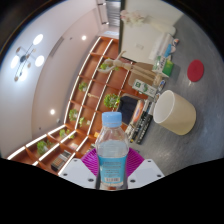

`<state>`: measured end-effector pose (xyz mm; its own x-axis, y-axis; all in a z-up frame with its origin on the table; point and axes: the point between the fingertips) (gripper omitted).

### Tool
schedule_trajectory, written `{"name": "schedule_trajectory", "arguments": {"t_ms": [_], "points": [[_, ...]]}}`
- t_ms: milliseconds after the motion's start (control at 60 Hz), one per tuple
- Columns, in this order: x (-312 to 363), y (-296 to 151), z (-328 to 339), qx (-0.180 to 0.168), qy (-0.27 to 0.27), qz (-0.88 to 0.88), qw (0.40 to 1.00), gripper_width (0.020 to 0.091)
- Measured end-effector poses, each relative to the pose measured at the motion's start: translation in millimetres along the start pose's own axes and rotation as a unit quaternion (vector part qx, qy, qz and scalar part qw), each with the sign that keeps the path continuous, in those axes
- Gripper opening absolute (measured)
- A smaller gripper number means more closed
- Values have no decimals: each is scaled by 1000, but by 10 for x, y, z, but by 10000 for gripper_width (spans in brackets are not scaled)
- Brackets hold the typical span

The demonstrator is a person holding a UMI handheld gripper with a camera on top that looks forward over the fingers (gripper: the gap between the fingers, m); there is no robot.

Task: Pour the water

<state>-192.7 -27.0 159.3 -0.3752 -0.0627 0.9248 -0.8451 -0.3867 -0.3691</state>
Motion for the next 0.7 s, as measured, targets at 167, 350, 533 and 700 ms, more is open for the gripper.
{"name": "schedule_trajectory", "arguments": {"t_ms": [167,350,533,700], "points": [[-28,-380,-6,-31,-62,-167,983,305],[-62,-570,13,-46,-116,-316,941,332],[-114,-644,43,-51,-131,-378,915,333],[-112,-618,24,-46,-125,-364,922,333]]}}
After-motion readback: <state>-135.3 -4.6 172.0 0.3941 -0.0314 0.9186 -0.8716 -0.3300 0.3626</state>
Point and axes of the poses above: the point between the fingertips, and its own axes, seen from behind it with the camera up: x to the left, y down, z backward, against the way the camera looks, and after that the axes turned 14 degrees about x, right-handed
